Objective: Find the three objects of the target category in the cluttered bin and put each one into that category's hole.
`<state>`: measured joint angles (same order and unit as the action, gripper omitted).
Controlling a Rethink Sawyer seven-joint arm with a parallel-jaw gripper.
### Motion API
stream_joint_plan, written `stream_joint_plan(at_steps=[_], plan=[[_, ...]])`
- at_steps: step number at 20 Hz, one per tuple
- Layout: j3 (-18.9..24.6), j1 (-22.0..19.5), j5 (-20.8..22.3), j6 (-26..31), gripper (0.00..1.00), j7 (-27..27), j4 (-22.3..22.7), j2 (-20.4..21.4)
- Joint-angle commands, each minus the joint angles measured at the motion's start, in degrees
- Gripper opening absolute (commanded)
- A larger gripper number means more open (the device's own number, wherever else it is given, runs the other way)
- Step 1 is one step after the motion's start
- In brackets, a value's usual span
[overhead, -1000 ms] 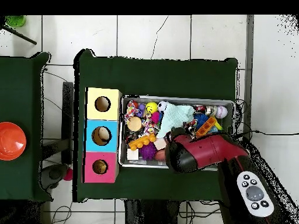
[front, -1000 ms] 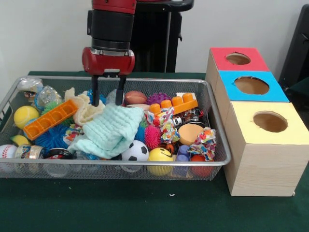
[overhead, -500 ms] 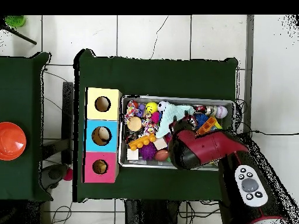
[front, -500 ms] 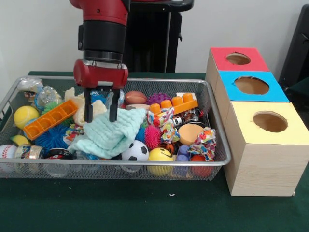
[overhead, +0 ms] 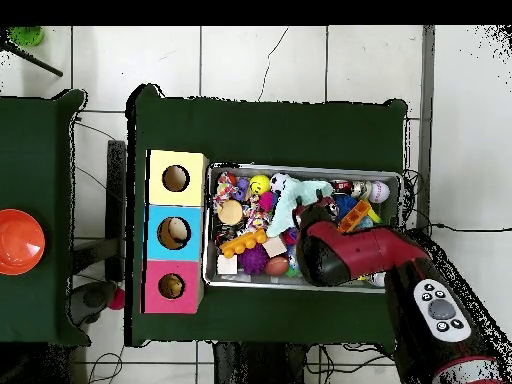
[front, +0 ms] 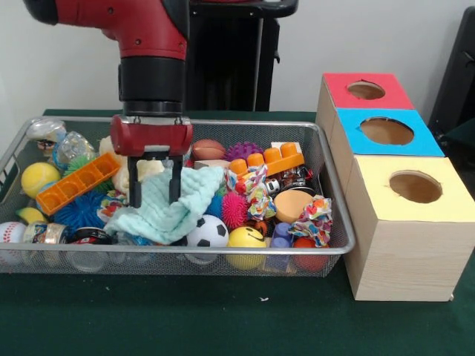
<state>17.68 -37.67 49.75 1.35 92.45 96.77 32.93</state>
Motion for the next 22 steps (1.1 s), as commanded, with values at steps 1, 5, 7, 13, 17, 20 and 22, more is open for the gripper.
stream_joint_plan(at_steps=[1,5,7,13,17,20,22], plan=[[5.3,-2.3,-2.8,9.0,1.00,0.6,-1.2,-4.3],[3.8,-1.6,-3.9,14.8,1.00,-1.8,-3.0,-6.9],[3.4,-1.8,-4.0,15.8,1.00,-2.1,-3.3,-8.0],[5.3,-4.4,-4.9,15.4,1.00,-2.2,-3.5,-11.3],[10.2,-8.6,-7.2,16.8,0.00,-4.6,-1.1,-12.6],[12.9,-10.5,-10.8,20.9,0.00,-5.3,2.0,-11.2],[15.5,-12.2,-14.0,24.7,0.00,-6.1,3.9,-11.3]])
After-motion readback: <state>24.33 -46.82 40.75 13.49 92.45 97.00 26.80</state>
